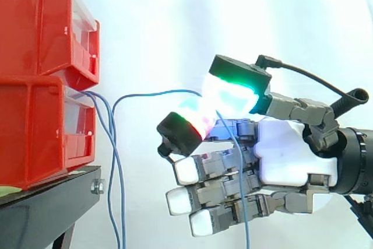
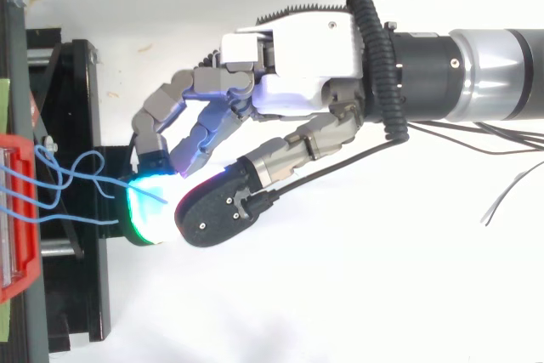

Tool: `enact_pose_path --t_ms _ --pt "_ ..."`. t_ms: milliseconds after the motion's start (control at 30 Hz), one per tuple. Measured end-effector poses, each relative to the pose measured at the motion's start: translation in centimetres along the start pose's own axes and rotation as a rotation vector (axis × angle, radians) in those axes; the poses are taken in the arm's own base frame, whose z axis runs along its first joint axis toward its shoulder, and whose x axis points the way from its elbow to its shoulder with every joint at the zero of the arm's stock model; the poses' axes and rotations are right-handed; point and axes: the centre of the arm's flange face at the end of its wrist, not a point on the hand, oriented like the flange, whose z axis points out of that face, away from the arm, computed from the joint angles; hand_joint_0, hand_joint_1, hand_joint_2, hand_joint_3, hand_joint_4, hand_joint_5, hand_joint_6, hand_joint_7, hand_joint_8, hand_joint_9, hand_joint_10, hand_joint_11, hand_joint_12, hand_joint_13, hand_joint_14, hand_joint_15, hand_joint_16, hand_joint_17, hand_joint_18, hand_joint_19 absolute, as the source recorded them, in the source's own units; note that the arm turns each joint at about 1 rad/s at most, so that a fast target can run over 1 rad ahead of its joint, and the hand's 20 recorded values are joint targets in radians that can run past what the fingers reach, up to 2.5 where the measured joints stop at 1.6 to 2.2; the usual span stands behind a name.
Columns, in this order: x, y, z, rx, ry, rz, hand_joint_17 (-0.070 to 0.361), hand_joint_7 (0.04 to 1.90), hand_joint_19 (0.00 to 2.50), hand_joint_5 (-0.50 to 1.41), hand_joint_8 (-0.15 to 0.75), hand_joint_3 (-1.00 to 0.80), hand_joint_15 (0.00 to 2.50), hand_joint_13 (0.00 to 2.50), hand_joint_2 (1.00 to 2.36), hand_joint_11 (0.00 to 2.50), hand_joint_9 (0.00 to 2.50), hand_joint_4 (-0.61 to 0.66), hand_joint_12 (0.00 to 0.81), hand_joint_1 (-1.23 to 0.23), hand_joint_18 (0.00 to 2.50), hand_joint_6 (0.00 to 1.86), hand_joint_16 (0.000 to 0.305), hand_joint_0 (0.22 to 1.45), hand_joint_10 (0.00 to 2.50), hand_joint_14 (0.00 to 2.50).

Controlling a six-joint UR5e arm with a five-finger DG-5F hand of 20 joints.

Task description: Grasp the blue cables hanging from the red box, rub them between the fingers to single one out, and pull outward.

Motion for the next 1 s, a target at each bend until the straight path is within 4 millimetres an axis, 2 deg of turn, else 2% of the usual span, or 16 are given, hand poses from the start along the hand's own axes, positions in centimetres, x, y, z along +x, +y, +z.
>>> enact_pose_path --t_ms 400,667,1000 --pt "-0.1 -0.9 -0.6 0.026 -0.004 -0.003 0.113 1.09 0.37 -0.11 0.307 0.01 0.35 0.72 1.01 0.33 0.87 -0.03 0.396 -0.84 0.58 0.93 0.050 0.64 0.01 0.01" --pt "-0.3 -3.7 -2.6 0.084 -0.007 0.000 0.114 1.09 0.37 -0.11 0.309 0.01 0.37 0.73 1.01 0.34 0.88 -0.03 0.395 -0.84 0.58 0.93 0.051 0.63 0.01 0.01" --pt "-0.2 -4.5 -3.3 0.123 -0.009 -0.001 0.116 1.08 0.39 -0.11 0.310 0.01 0.37 0.74 1.01 0.36 0.89 -0.03 0.398 -0.84 0.59 0.93 0.052 0.63 0.01 0.01"
